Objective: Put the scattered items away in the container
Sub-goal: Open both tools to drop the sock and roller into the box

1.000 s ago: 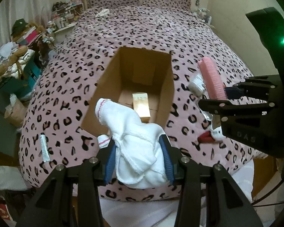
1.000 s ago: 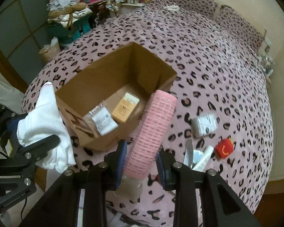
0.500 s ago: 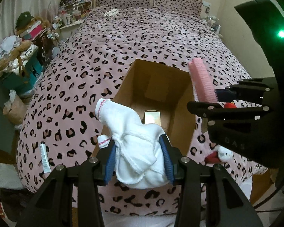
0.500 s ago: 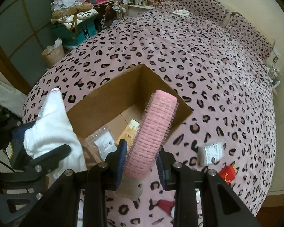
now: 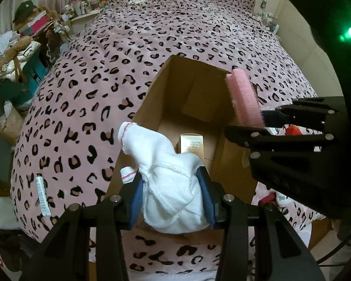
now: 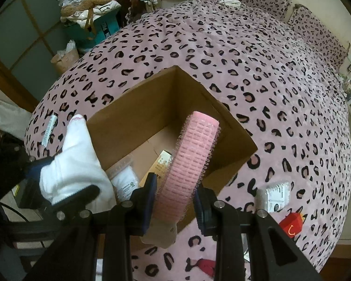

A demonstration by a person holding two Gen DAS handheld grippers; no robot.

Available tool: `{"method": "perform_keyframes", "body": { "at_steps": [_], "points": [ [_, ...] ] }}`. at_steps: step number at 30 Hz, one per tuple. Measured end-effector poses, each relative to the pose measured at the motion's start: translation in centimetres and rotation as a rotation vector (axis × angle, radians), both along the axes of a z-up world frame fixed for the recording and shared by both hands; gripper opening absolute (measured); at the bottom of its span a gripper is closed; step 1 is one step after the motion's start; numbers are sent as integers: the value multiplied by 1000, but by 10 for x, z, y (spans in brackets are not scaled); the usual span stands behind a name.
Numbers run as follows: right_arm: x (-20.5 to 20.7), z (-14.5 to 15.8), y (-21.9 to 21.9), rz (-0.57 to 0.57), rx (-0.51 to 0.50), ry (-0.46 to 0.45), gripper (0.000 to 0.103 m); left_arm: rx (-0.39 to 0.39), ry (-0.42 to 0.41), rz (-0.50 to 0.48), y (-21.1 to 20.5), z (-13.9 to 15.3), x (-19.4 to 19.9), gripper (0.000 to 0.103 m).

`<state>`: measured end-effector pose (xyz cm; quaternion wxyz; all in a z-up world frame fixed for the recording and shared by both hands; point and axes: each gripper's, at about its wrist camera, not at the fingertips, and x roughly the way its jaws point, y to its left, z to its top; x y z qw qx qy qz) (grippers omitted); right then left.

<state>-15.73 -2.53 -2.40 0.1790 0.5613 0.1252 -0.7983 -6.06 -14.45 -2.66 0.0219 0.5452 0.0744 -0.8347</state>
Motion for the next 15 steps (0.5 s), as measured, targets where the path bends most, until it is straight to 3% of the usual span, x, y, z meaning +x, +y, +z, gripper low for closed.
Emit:
{"method": "perform_keyframes", "body": {
  "at_steps": [2,7,15],
  "points": [
    [-3,-2,-3,8,-3,-3,31,7,-3,1,0,-2,0,46],
    [-6,-7,-8,15,27,-21,36,10,-2,37,-3,2,2,67],
    [-5,2,-5,1,-24,-31,37,20,-1,64,-6,9,7,78]
  ]
}}
